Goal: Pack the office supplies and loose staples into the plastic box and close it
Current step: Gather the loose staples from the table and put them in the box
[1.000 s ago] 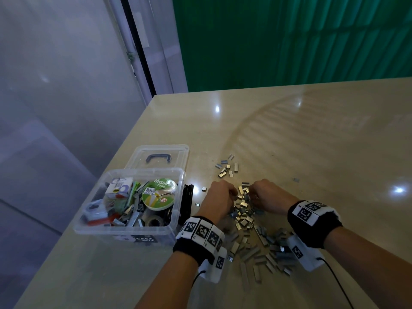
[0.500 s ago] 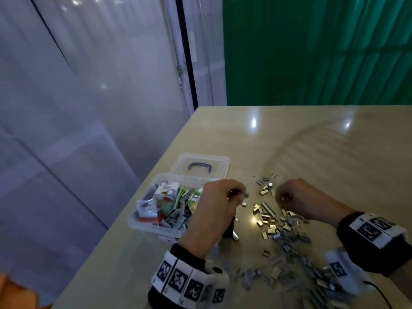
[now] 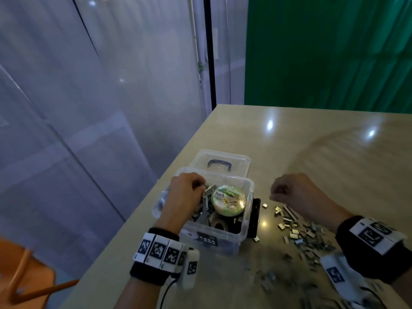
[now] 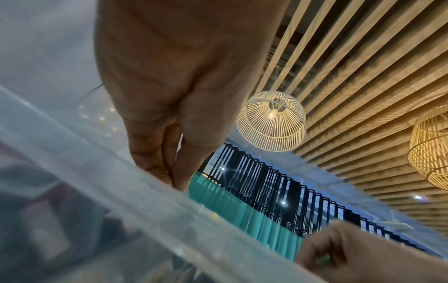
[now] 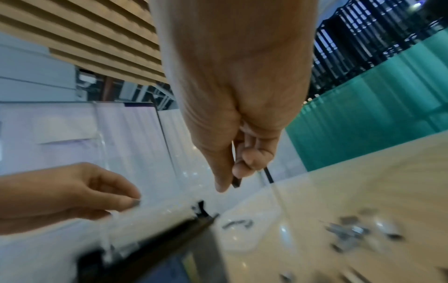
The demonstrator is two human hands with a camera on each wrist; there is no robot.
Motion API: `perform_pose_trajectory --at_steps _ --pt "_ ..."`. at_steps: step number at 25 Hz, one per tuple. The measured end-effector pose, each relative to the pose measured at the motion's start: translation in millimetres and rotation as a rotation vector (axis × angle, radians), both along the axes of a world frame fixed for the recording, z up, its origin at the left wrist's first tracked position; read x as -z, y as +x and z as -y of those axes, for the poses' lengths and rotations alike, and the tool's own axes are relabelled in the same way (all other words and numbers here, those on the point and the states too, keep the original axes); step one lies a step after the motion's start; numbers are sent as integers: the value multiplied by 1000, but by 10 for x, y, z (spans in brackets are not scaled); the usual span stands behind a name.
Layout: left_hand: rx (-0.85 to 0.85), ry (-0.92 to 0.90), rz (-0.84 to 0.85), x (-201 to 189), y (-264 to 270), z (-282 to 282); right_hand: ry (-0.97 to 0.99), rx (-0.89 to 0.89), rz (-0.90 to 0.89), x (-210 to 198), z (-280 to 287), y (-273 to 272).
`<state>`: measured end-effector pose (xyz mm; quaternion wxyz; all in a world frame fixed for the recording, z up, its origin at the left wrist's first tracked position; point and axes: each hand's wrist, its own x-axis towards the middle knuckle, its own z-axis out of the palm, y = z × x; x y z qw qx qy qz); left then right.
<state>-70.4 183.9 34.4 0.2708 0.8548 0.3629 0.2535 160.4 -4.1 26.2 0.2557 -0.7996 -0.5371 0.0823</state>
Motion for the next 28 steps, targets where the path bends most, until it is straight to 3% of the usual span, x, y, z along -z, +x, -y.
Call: perform_pose_trajectory --at_steps 3,5,8,12,18,28 --pt "15 7 -28 -18 108 -88 159 -110 -94 -342 -452 -361" --pt "29 8 -78 -8 177 -135 162 -176 -149 -459 -754 -550" --pt "20 2 -150 10 213 -183 102 -214 -52 -417 -1120 -707" --pt "-14 1 -105 -85 126 -243 3 -229 66 -303 -1279 -757" --pt "46 13 -28 -326 62 -108 19 -147 -26 -519 -1022 -571" --pt "279 43 4 -445 855 691 90 -86 -159 -713 11 -69"
